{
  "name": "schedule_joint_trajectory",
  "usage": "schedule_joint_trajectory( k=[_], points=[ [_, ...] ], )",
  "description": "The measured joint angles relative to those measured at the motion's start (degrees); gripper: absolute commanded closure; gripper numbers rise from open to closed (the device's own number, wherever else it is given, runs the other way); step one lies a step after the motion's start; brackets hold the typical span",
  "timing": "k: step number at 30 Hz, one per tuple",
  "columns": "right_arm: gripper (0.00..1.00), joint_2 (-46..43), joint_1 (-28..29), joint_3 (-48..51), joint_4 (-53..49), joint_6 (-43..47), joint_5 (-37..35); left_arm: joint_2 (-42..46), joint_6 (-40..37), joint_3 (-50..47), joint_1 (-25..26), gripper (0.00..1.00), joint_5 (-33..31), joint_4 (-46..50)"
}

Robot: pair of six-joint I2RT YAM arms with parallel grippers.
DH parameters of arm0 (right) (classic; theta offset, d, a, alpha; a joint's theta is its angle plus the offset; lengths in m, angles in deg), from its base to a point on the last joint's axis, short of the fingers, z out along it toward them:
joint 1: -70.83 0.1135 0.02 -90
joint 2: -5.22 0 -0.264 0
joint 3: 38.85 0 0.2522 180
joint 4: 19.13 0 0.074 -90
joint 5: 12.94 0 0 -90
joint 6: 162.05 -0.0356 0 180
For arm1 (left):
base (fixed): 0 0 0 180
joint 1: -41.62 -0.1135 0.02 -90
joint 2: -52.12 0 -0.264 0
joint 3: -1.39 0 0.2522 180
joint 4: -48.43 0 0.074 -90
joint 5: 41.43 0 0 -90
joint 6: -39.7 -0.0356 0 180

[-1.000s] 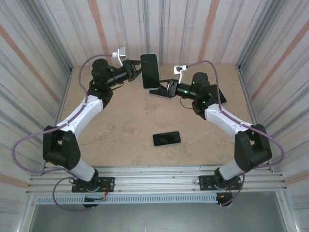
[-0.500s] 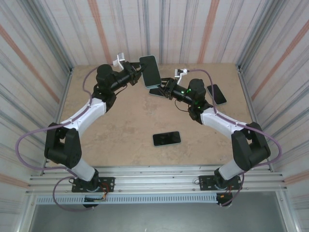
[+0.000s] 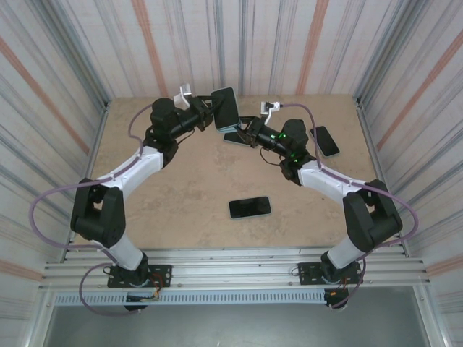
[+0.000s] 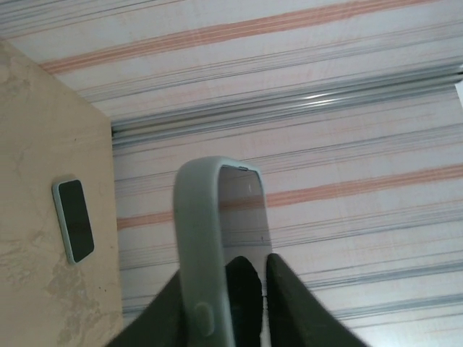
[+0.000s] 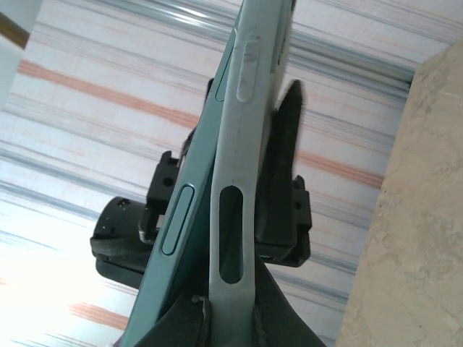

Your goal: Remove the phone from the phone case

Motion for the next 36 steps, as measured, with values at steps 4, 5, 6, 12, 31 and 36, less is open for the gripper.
schedule_joint_trajectory(
  k=[4, 5, 6, 12, 31, 36],
  points=[
    [0.9, 0.7, 0.0, 0.0, 0.2, 0.0, 0.0, 0.0, -0.3, 0.0, 0.2, 0.53, 0.1, 1.4],
    [0.9, 0.8, 0.0, 0.0, 0.2, 0.0, 0.0, 0.0, -0.4, 0.0, 0.2, 0.5, 0.1, 1.8],
    [0.9, 0.8, 0.0, 0.0, 0.2, 0.0, 0.0, 0.0, -0.6, 0.0, 0.1, 0.46, 0.1, 2.1],
    [0.9, 0.9, -0.3, 0.0, 1.1, 0.0, -0.1, 1.3, -3.5, -0.1, 0.0, 0.27, -0.6, 7.5],
    [0.93, 5.7, -2.2, -3.0, 2.8, 0.7, -5.0, 20.7, 1.6, -16.3, 9.4, 0.31, -14.7, 13.6],
    [0.95, 6.6, -1.8, -3.5, 3.0, 1.7, -5.8, 20.8, 3.8, -16.1, 11.2, 0.35, -17.7, 12.0]
  ],
)
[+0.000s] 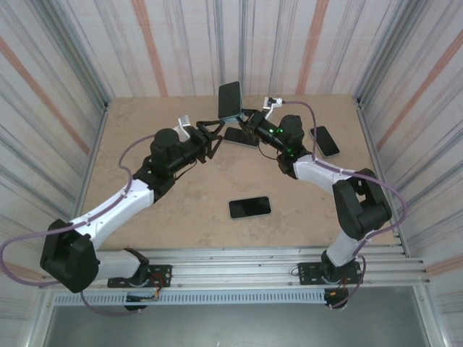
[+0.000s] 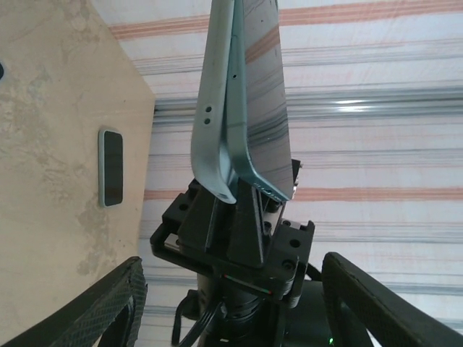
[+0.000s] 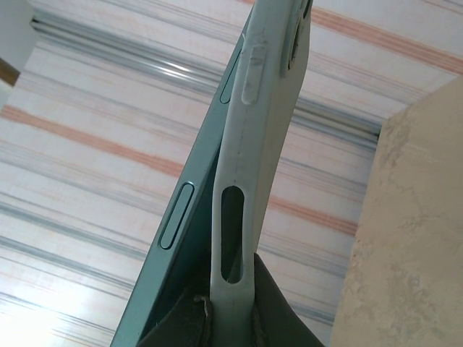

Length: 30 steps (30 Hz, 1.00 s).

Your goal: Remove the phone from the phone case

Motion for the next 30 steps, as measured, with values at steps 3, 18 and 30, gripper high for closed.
schedule_joint_trajectory(
  k=[3, 18, 30],
  points=[
    [0.95, 0.0, 0.6, 0.0, 0.1, 0.5, -0.4, -1.0, 0.9, 1.7, 0.4, 0.39, -0.7, -0.6],
    [0.96, 0.0, 1.8, 0.0, 0.1, 3.1, -0.5, -6.5, 2.8, 6.2, 0.6, 0.49, -1.1, -4.0],
    [0.96, 0.0, 2.3, 0.5, 0.7, 5.1, -0.9, -6.5, 4.6, 6.7, 0.7, 0.53, -6.4, -1.1]
  ],
)
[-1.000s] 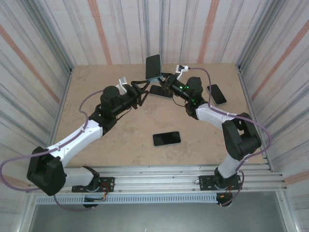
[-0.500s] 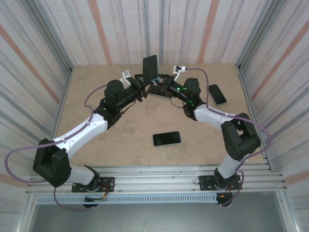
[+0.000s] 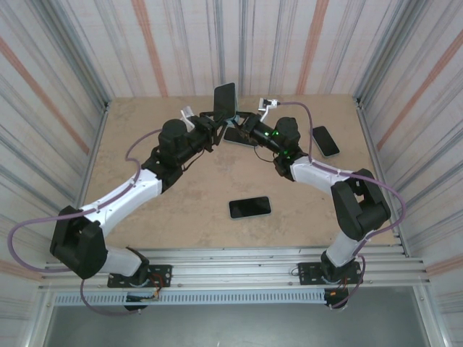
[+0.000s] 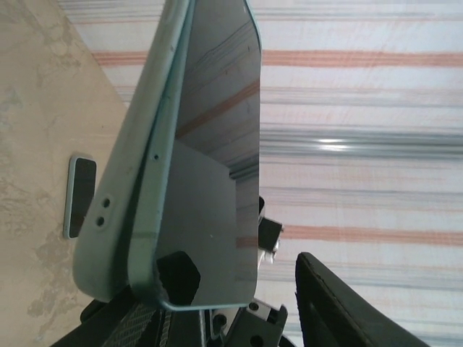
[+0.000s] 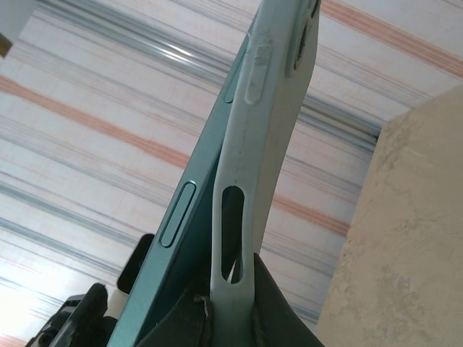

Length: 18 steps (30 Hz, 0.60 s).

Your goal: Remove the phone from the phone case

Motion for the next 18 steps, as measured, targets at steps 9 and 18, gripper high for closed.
schedule_joint_trajectory(
  k=[9, 18],
  points=[
    [0.96, -0.1, 0.8, 2.4, 4.2, 1.6, -2.4, -2.9, 2.1, 3.1, 0.5, 0.67, -4.0, 1.9],
    [0.96, -0.3, 0.9, 3.0, 6.6, 2.3, -4.0, -4.1, 2.3, 5.4, 1.1, 0.86, -6.2, 2.4]
  ],
)
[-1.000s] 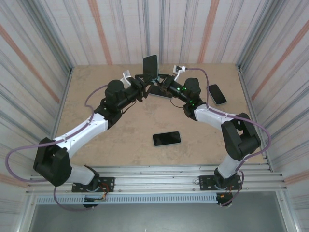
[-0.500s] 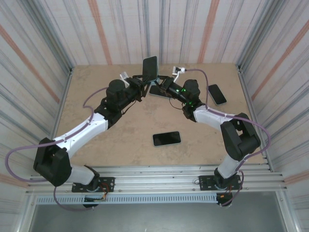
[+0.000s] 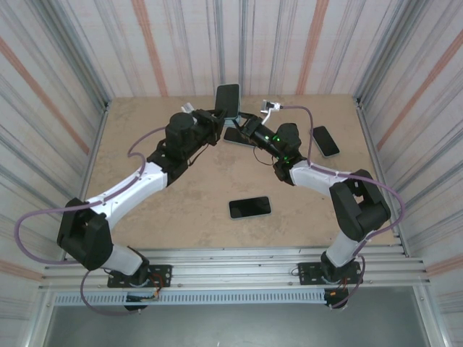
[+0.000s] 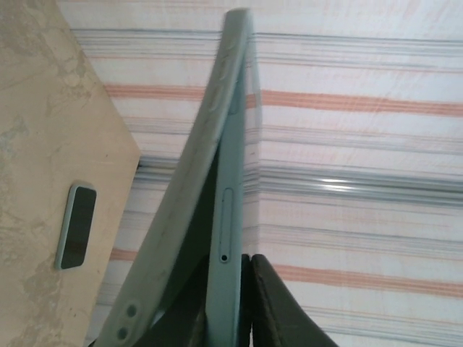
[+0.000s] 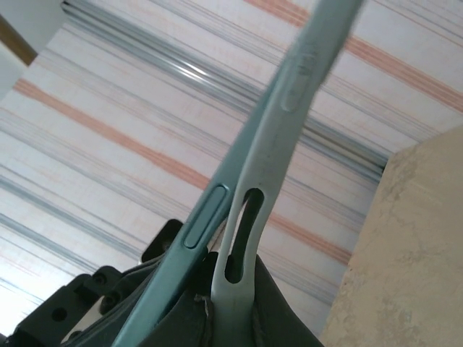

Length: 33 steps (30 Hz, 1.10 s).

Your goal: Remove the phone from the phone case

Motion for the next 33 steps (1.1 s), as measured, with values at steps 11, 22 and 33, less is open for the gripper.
schedule_joint_trajectory(
  k=[11, 22, 33],
  points=[
    [0.96, -0.5, 1.0, 0.3, -2.1, 0.1, -3.1, 0.0, -0.7, 1.2, 0.5, 0.92, -0.8, 1.2],
    [0.97, -0.7, 1.9, 0.3, -13.9, 4.6, -7.8, 1.2, -4.6, 1.2, -2.2, 0.93, 4.4, 4.7],
    [0.97, -0.8, 1.9, -0.4, -22.7, 6.7, -10.0, 3.1, -7.1, -2.5, -12.4, 0.94, 12.5, 4.9]
  ],
)
